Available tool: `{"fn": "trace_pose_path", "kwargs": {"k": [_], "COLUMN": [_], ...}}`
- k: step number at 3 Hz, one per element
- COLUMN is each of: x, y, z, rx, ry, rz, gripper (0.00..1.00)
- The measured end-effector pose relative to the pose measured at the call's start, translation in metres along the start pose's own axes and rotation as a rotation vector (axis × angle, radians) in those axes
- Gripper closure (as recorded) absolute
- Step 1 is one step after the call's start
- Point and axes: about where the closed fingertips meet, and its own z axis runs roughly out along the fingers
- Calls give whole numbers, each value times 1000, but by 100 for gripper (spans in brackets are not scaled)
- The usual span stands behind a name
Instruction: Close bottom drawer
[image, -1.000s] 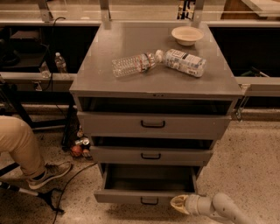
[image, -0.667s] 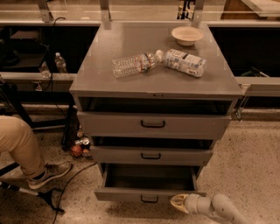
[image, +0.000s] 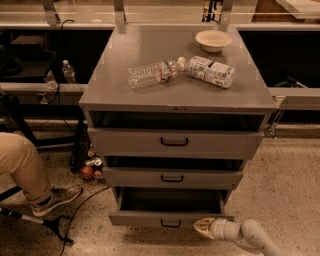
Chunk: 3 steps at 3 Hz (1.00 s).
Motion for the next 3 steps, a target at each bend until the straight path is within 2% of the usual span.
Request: {"fn": "trace_pose_path", "kwargs": {"k": [1,3], "x": [0,-14], "y": [1,-31], "z": [0,36], "rx": [0,-2], "ry": [0,-80], "rz": [0,-52], "gripper": [100,100]}}
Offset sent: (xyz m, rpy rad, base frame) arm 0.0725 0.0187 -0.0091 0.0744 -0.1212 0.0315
